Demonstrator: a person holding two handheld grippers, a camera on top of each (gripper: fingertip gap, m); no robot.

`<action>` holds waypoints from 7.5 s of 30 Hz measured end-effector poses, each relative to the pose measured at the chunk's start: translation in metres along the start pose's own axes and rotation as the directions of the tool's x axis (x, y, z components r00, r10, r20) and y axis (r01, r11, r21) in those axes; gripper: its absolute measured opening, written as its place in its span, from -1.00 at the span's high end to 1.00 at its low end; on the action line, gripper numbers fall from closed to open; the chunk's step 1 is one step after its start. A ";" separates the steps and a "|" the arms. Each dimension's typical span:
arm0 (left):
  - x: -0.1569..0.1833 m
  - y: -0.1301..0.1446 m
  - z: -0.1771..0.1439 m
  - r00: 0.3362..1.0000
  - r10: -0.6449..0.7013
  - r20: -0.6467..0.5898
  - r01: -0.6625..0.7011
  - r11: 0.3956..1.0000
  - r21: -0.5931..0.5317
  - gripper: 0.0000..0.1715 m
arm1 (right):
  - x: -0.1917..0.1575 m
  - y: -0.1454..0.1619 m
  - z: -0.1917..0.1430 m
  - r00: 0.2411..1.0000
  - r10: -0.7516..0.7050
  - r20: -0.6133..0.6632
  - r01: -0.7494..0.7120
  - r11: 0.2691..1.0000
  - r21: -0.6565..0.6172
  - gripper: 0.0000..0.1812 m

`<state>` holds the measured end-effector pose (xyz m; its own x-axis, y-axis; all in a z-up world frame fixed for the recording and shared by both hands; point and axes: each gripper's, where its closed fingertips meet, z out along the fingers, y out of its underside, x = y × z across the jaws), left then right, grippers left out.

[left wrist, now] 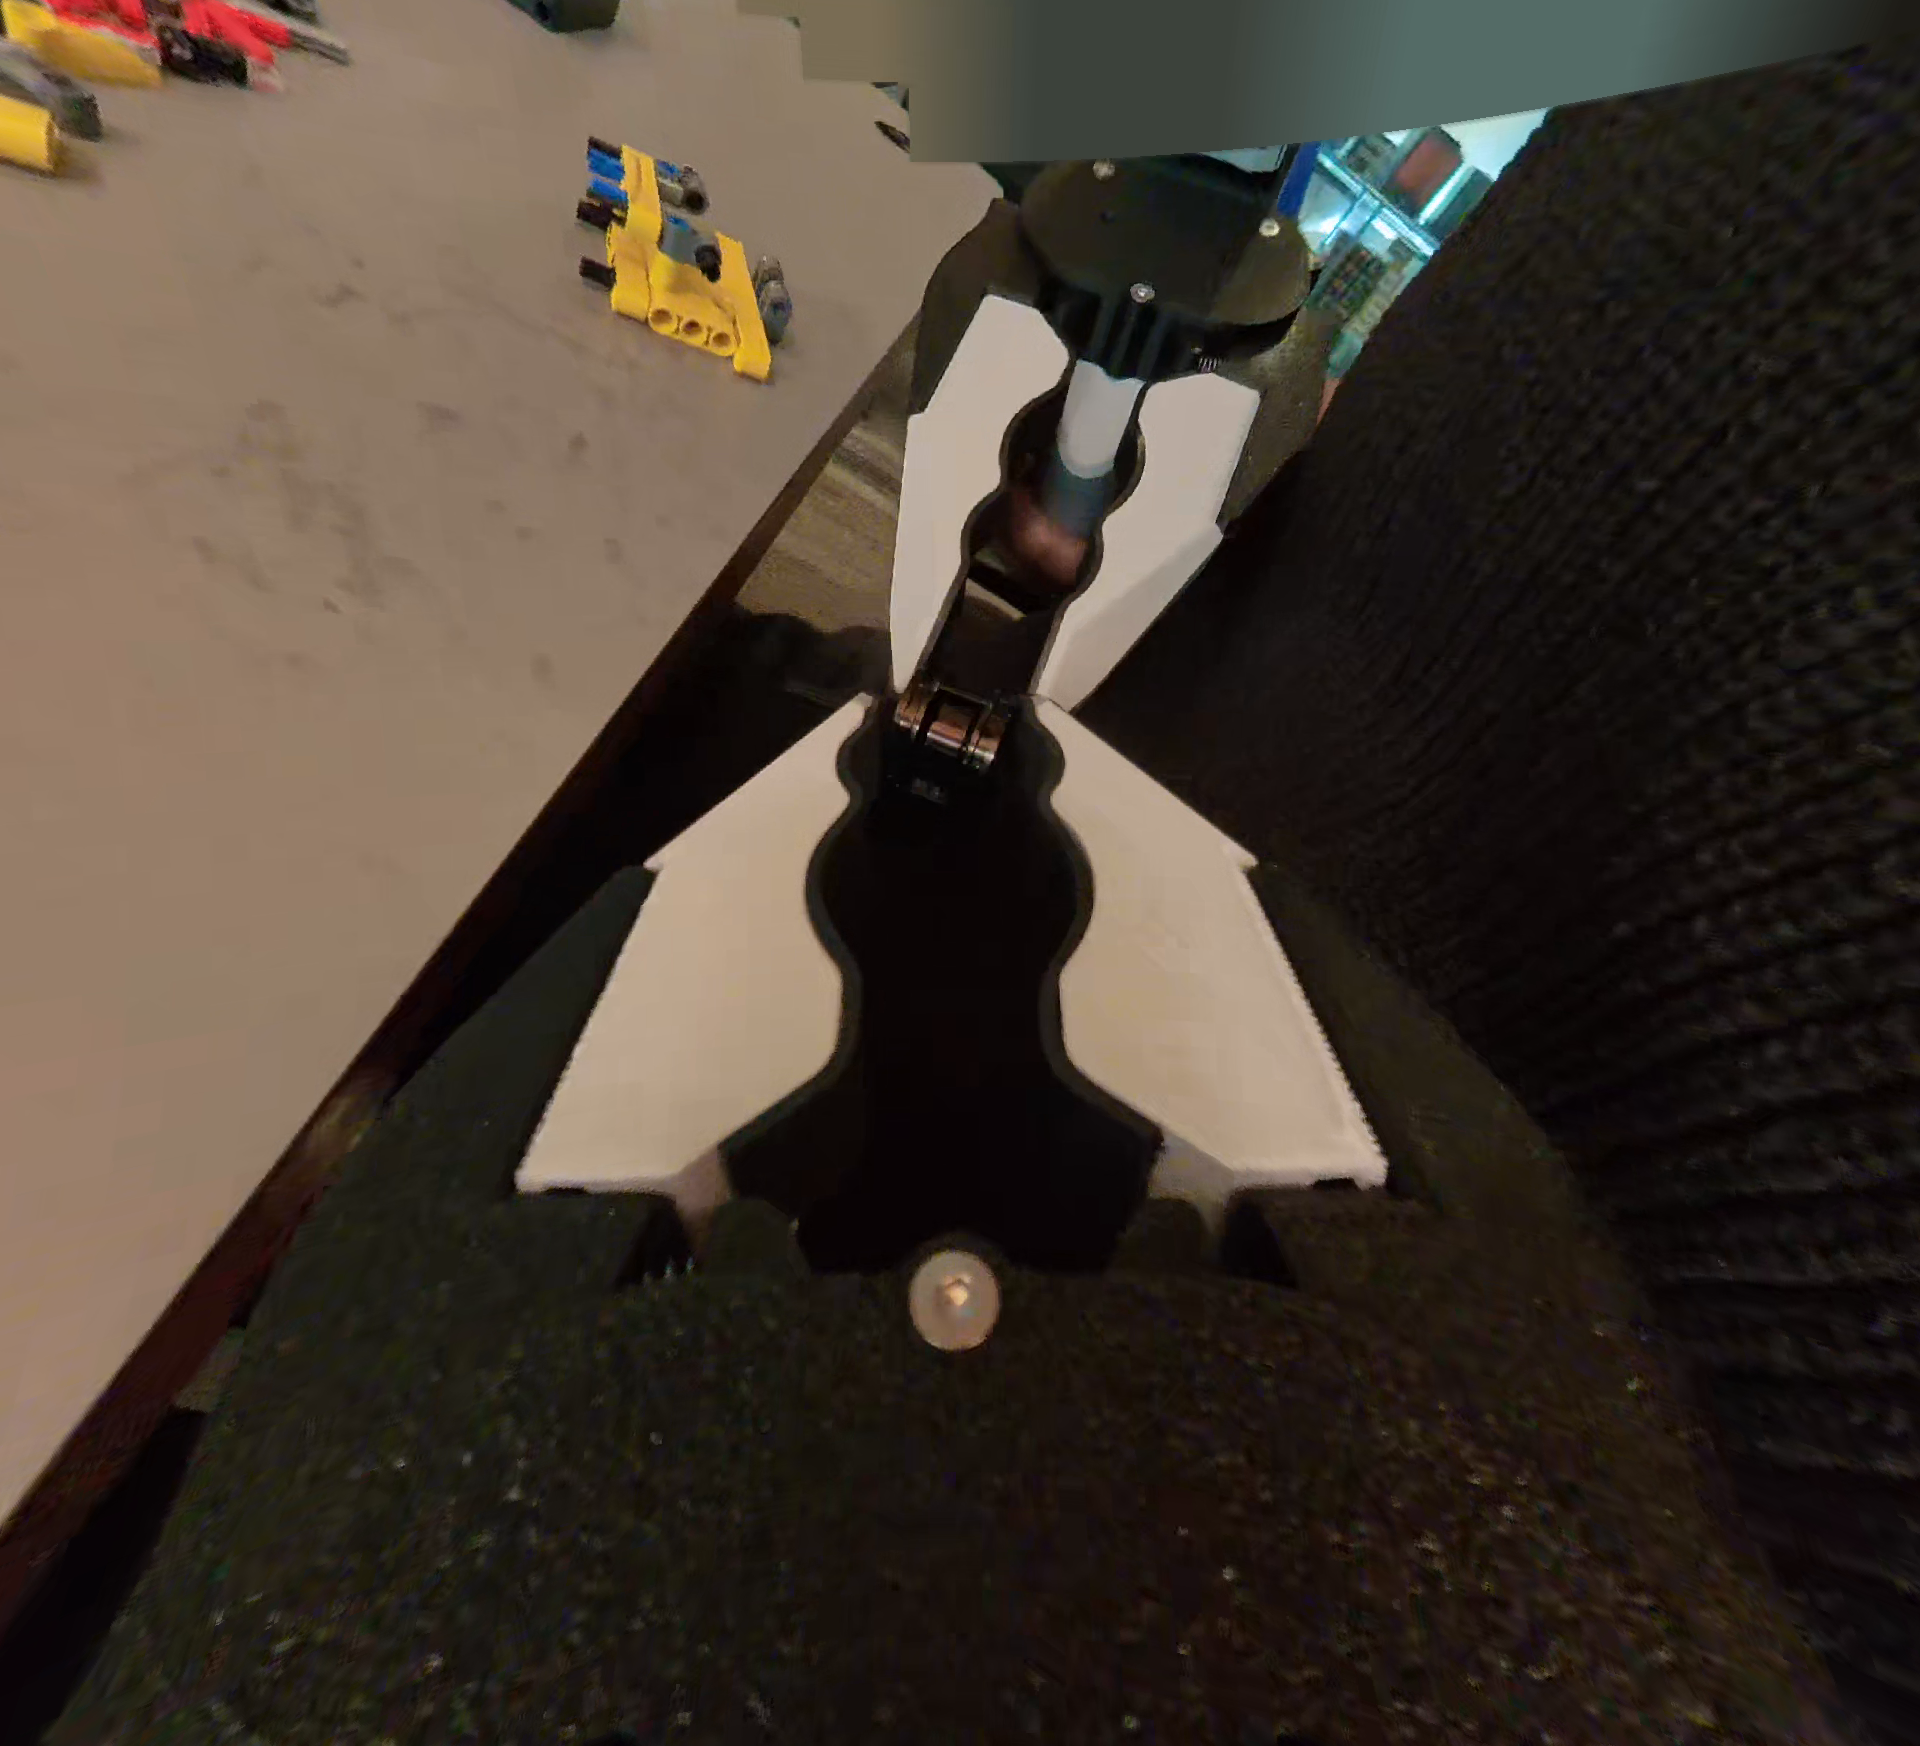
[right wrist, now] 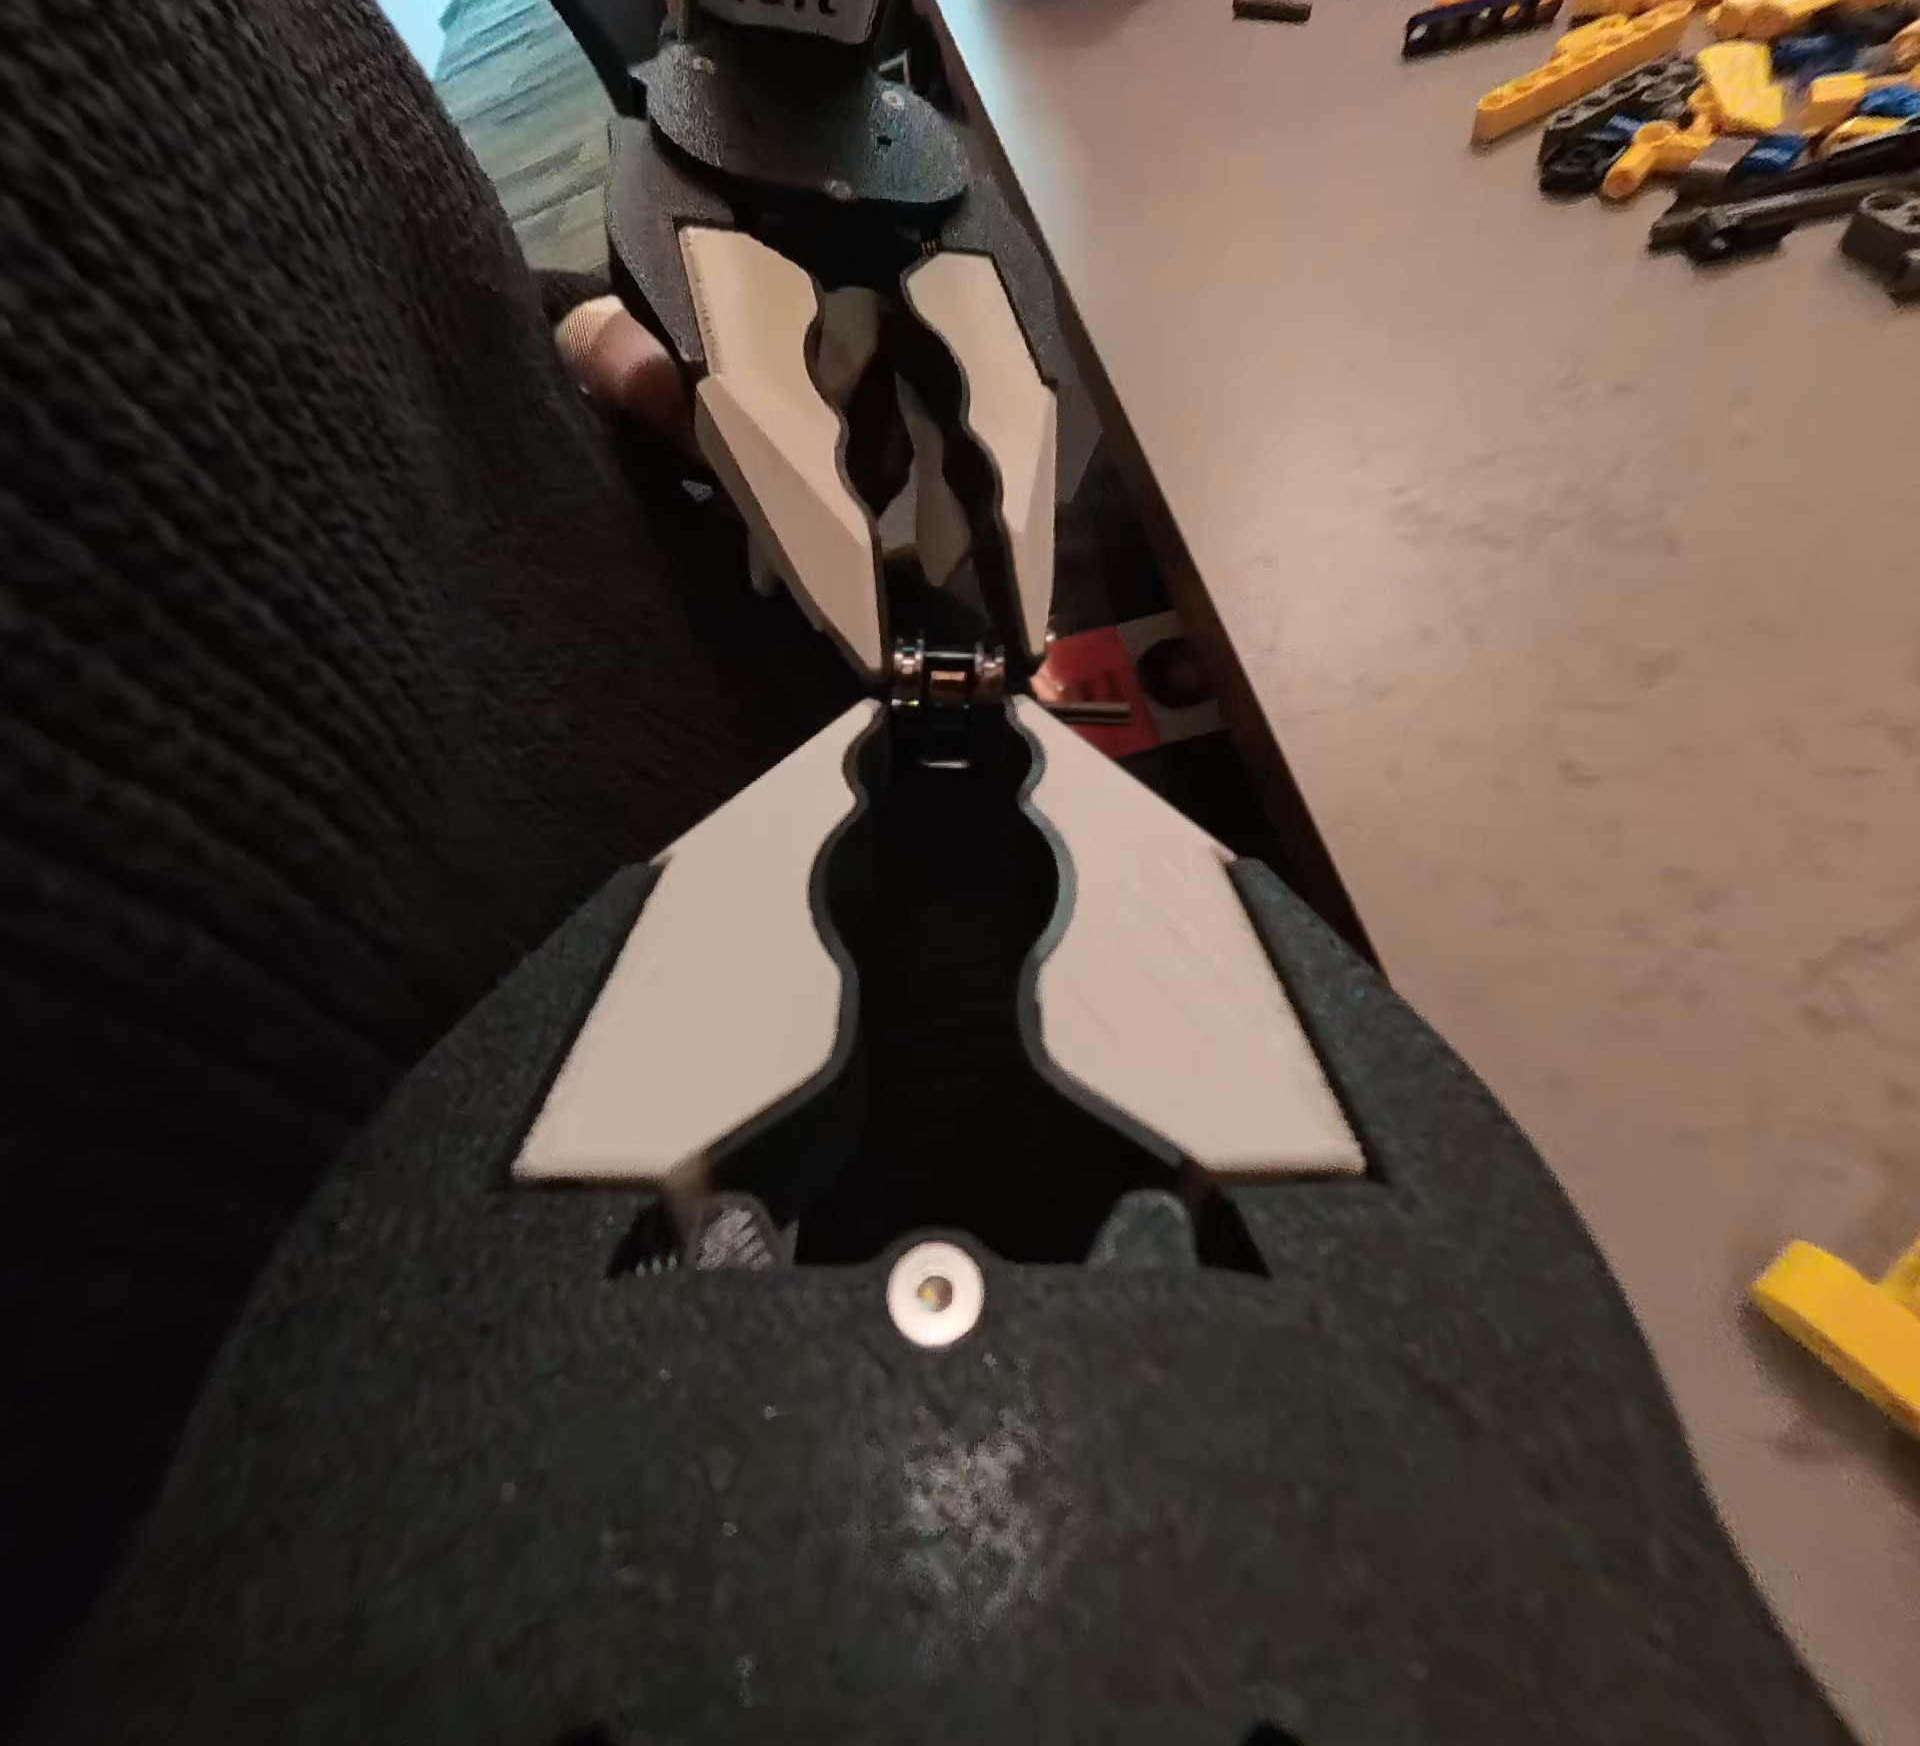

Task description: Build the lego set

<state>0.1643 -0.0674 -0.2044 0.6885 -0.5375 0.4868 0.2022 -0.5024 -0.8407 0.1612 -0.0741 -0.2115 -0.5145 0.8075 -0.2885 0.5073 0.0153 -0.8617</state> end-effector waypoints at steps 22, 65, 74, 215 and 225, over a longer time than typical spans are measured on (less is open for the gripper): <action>0.047 0.020 0.000 0.979 0.163 -0.119 -0.156 0.985 0.069 0.76 | -0.046 0.002 -0.016 0.949 0.153 0.275 -0.233 0.929 0.288 0.76; -0.027 0.010 0.018 0.970 0.181 0.164 -0.201 0.973 0.116 0.78 | 0.031 0.026 -0.002 0.981 -0.028 -0.190 0.077 0.964 0.255 0.77; -0.030 0.017 0.021 0.952 0.241 0.190 -0.260 0.962 0.079 0.77 | 0.036 0.032 0.000 0.963 -0.106 -0.246 0.150 0.975 0.166 0.78; -0.033 0.024 0.033 0.911 0.346 0.223 -0.328 0.938 -0.116 0.80 | 0.044 0.043 -0.006 0.957 -0.046 -0.288 0.016 0.994 -0.104 0.82; -0.036 0.026 0.033 0.913 0.359 0.192 -0.337 0.931 -0.141 0.81 | 0.045 0.046 -0.005 0.958 -0.055 -0.282 0.018 0.991 -0.130 0.83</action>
